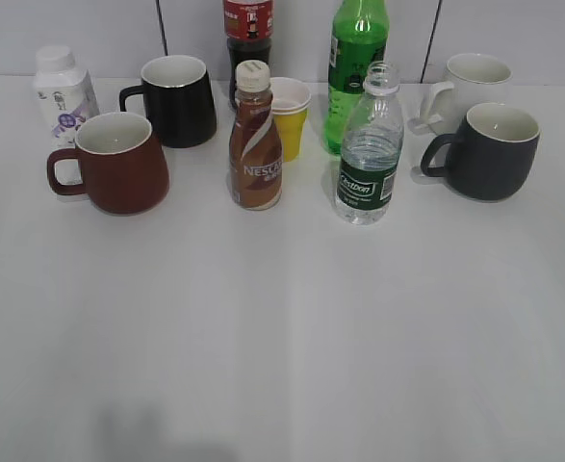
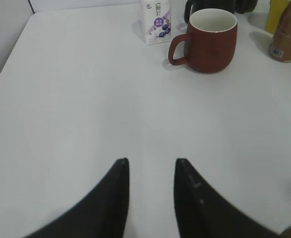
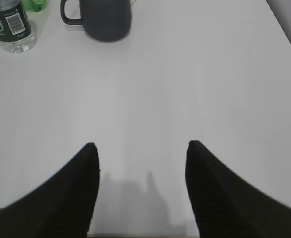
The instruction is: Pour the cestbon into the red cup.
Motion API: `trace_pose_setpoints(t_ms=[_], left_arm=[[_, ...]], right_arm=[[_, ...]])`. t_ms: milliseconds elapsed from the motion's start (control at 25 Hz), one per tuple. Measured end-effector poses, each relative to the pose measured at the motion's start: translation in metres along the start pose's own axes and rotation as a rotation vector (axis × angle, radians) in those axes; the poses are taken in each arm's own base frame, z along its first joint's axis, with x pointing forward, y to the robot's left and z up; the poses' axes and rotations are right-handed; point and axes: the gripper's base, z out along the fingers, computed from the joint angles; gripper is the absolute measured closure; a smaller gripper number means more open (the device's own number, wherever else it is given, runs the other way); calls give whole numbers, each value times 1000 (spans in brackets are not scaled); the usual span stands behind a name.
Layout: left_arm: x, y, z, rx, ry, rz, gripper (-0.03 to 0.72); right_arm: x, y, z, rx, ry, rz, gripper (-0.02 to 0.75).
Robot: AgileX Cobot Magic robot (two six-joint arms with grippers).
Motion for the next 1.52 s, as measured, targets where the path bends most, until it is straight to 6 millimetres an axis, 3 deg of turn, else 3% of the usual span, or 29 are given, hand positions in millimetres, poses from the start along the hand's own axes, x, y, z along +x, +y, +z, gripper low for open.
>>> trace_pose_setpoints(t_ms=[320,640,1120,1360,1520], left_arm=[[-6,0,-2,25,-34,10,452],[-43,-1,23,50,-192,-29,451],[-79,3,118,33,-259,-143,447],[-78,8,187,-20,-210,-176,447],[-71,9,220,-45,-202,-142,447]], right_arm=[[-2,0,1,-5,3,3,317],[-37,4,10,-58,-216,64,317],[-75,8,58,-138,-287,-35,317],[-86,18,106,-170,-208,-51,317],[-89,22,141,-154,-174,-55,317]])
